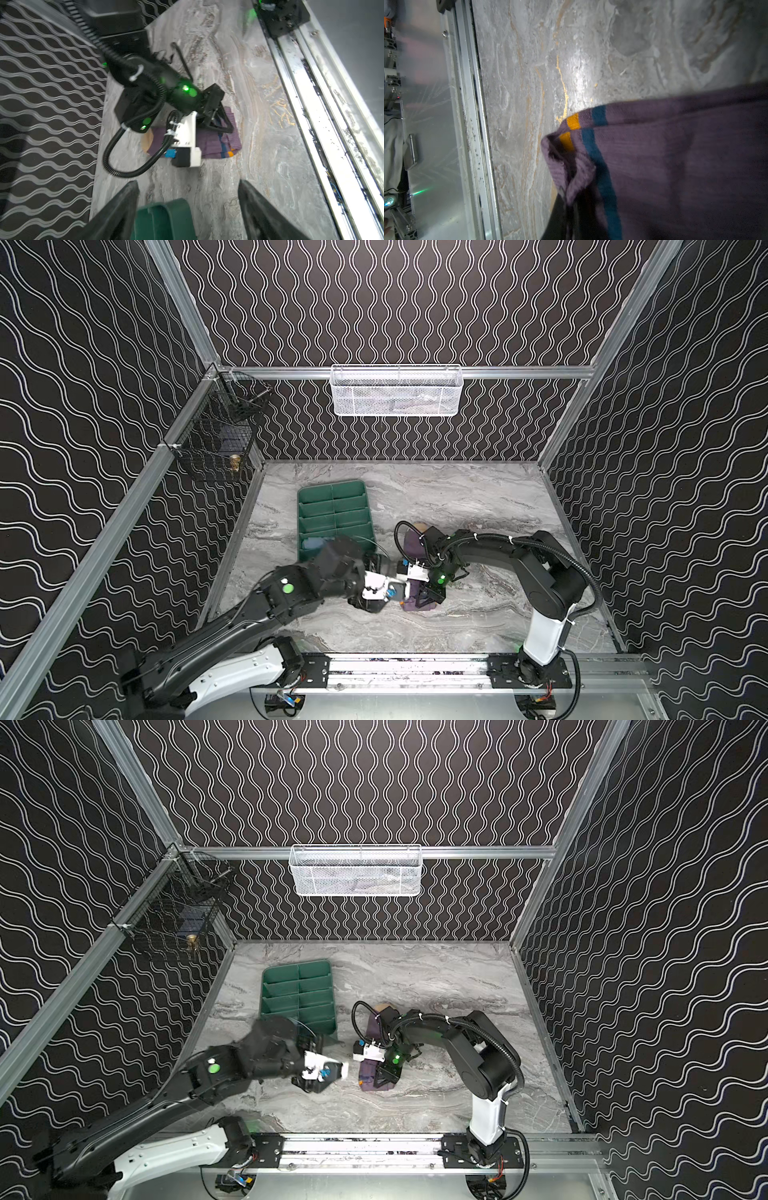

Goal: Roll the socks

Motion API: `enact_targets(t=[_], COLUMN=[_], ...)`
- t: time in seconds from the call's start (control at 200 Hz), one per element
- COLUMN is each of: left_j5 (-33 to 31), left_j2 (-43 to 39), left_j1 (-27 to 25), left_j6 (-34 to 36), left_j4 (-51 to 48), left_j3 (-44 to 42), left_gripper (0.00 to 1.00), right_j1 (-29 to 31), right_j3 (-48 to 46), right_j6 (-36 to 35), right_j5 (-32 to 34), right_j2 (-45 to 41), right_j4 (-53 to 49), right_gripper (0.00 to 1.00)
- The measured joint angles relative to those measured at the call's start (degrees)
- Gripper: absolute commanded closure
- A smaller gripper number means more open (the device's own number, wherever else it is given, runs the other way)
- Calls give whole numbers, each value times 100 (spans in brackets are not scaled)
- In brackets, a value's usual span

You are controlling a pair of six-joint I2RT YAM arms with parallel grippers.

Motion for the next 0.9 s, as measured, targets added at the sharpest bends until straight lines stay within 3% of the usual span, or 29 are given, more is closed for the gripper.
enact_targets(t=[0.18, 0.315, 0.651, 0.901], left_j5=[-822, -1228, -1412, -1665], left_j2=[1010, 1609, 3115, 3679], left_j1=[-776, -841, -857, -844], left_j6=[186, 186, -109, -507], left_j4=[807, 1696, 3073, 3766], left_j3=[-654, -1091, -1316, -1226], left_gripper=[20, 20, 24, 45], right_j1=[-66, -79, -114, -151], right_j3=[72, 28, -55, -55], right_j6=[-20, -39, -85, -107], right_j5=[-302, -369, -444, -382], right_j2=[223, 223, 190, 173], right_j4=[-57, -15, 90, -111], right_gripper=[100, 100, 100, 100])
